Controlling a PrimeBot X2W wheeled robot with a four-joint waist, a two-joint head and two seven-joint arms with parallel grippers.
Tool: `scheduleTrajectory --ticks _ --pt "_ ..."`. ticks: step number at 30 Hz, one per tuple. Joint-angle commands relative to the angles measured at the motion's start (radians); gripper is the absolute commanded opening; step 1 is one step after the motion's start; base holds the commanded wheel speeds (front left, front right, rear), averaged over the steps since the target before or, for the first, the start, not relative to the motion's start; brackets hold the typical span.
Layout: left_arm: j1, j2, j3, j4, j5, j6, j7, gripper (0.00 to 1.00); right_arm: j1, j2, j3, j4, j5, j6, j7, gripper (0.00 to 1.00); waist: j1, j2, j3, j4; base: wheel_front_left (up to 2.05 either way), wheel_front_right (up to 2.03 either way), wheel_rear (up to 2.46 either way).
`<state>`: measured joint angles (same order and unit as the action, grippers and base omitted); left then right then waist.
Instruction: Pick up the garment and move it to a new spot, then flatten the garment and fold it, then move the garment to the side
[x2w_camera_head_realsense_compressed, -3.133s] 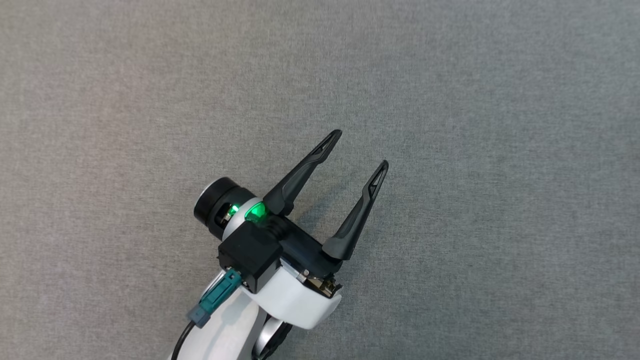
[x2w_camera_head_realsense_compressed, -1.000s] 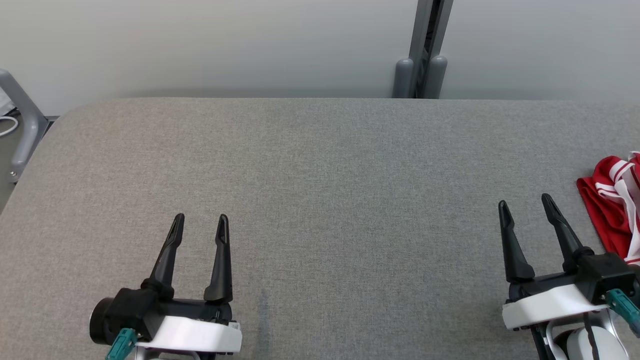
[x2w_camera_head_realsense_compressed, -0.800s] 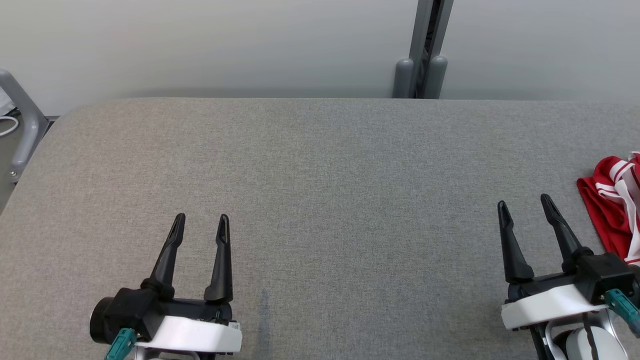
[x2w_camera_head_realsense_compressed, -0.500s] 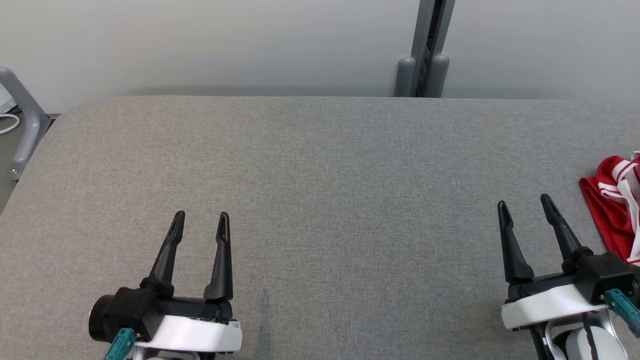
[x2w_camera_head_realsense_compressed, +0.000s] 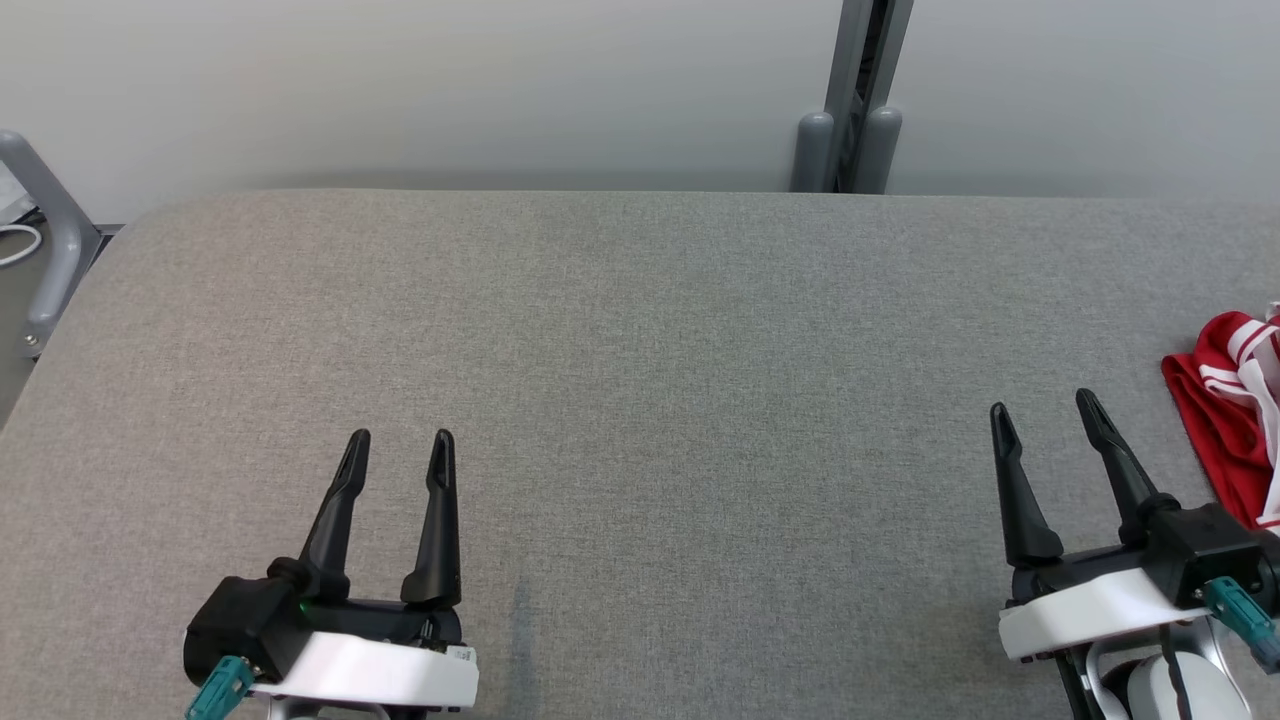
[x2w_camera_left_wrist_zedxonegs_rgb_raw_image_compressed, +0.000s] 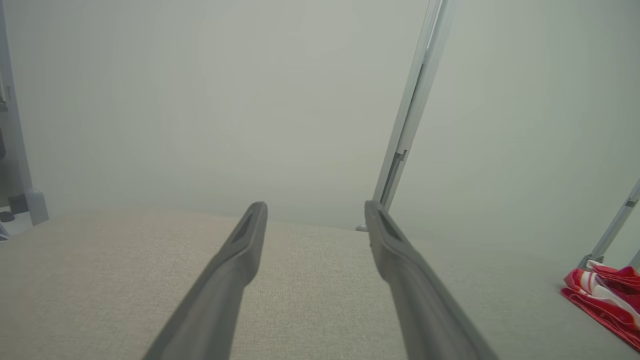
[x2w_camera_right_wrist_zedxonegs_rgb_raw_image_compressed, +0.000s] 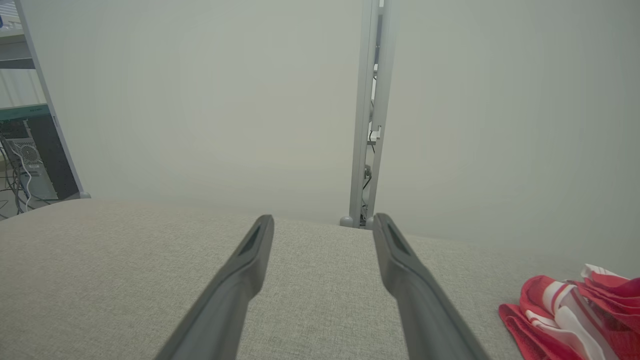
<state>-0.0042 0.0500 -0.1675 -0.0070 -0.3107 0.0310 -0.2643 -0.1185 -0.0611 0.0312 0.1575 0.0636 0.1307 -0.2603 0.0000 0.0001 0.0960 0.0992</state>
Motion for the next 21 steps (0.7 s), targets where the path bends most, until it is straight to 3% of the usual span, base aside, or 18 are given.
scheduleTrajectory --ticks 1,6,21 --pt "0.008 0.003 0.004 0.010 -0.031 -0.015 0.000 1.00 -0.009 -0.003 -0.004 0.002 0.002 0.000 -0.005 1.00 0.0000 -0.0001 0.000 0.000 0.00 0.00 0.00" --pt "0.004 0.003 0.016 0.023 -0.048 -0.050 0.000 1.00 -0.013 -0.002 -0.005 0.003 0.008 0.000 -0.005 1.00 0.0000 -0.0001 0.002 -0.002 0.00 0.00 0.00" --pt "0.013 0.003 0.033 0.059 -0.123 -0.094 0.000 1.00 -0.011 -0.005 0.009 0.007 0.010 0.000 -0.005 1.00 0.0000 -0.0001 -0.004 0.000 0.00 0.00 0.00"
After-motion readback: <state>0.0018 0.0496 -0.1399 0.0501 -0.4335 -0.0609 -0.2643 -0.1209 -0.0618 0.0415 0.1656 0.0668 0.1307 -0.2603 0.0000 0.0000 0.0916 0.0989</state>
